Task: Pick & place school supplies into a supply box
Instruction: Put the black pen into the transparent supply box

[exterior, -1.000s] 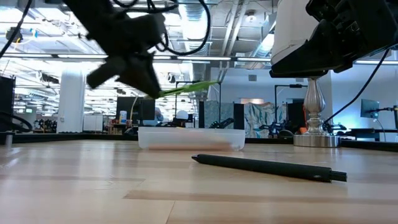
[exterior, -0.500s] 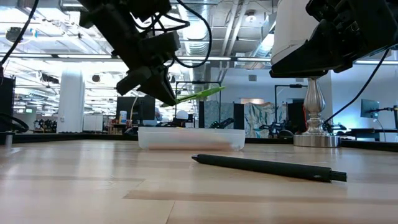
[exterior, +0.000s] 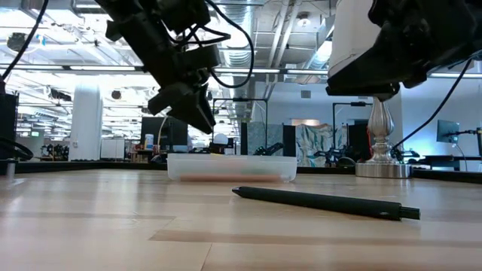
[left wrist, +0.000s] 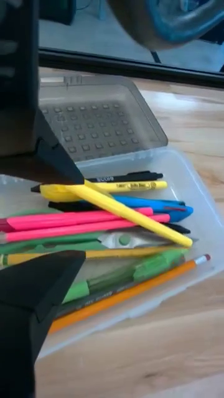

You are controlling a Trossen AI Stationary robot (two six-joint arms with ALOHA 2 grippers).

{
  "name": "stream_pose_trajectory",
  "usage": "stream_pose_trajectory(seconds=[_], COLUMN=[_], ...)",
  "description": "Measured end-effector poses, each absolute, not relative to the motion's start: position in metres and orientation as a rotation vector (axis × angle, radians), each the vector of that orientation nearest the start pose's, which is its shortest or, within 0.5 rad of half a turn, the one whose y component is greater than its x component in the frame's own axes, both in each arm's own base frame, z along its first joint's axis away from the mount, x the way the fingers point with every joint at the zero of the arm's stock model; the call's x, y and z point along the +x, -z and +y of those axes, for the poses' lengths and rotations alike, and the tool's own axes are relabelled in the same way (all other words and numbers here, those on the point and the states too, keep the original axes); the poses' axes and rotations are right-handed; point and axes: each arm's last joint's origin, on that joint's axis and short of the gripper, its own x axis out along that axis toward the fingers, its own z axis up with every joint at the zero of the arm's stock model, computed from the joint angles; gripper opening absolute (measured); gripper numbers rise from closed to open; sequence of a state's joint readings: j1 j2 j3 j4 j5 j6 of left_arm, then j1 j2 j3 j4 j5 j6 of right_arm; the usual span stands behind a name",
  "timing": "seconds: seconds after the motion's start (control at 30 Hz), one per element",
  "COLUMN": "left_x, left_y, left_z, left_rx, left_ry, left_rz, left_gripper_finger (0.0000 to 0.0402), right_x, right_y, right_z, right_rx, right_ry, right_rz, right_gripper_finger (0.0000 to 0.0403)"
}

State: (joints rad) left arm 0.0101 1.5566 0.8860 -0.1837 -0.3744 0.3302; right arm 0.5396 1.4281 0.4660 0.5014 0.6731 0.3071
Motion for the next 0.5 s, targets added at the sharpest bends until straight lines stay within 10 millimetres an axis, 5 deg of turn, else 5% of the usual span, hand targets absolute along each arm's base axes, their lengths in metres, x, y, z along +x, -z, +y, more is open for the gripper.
stream_pose_trajectory(seconds=[0.27, 0.5], left_x=[0.301, 0.295], left_y=[-0.186, -0.189], left_z=[-0.004, -0.029], left_rx=[0.498, 0.515], left_ry=[-0.143, -0.020], left_rz=[0.969, 0.967], left_gripper_finger=[0.0182, 0.0163], right_x=[0.229, 0.236], right_y=[-0.158, -0.173], right_z=[0.111, 0.124], right_rx=[0.148, 0.062], right_ry=[0.150, 0.078], right_rz=[0.364, 0.329], right_gripper_finger=[0.0118, 0.0118])
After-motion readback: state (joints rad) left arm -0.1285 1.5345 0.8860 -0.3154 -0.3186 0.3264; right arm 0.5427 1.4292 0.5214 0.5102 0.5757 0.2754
